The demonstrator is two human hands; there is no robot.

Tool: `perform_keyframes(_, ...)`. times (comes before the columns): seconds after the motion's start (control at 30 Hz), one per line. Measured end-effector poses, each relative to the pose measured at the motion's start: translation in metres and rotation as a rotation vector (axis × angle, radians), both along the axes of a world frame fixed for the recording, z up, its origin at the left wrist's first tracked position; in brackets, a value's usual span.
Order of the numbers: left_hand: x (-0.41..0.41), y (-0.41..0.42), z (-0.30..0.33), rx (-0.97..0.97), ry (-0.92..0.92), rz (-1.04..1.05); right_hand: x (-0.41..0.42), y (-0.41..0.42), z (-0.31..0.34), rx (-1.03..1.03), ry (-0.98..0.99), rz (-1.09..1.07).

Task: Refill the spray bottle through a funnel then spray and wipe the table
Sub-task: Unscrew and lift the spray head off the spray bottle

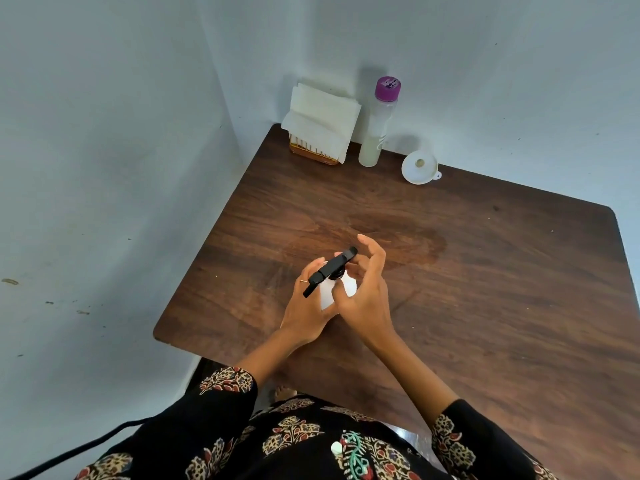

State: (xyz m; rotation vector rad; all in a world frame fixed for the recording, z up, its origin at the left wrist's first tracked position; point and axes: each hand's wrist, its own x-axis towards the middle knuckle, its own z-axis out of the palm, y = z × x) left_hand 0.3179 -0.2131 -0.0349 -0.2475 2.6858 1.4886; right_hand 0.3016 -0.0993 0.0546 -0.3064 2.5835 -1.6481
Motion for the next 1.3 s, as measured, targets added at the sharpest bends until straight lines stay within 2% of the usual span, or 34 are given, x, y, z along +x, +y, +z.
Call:
perform_keyframes(0.2,0.0,0.002,0.006,-0.115,-0.005,-0.018,0.002,-0.007,0.004,-0.055,-0.026,-0.076)
perform_keyframes(0.4,0.0,0.0,0.003,-0.108,0.021,-0.018,0.002,-0.006,0.019,-0.058,0.103,-0.106)
perform_keyframes(0.93,0.001,0.001,0.008,-0.122,0.069,0.0,-0.016,0.012,0.098,-0.279,0.189,-0.197)
perform_keyframes(1.3,0.0,0.001,0.006,-0.123,0.052,0.016,-0.019,0.016,0.103,-0.309,0.247,-0.253)
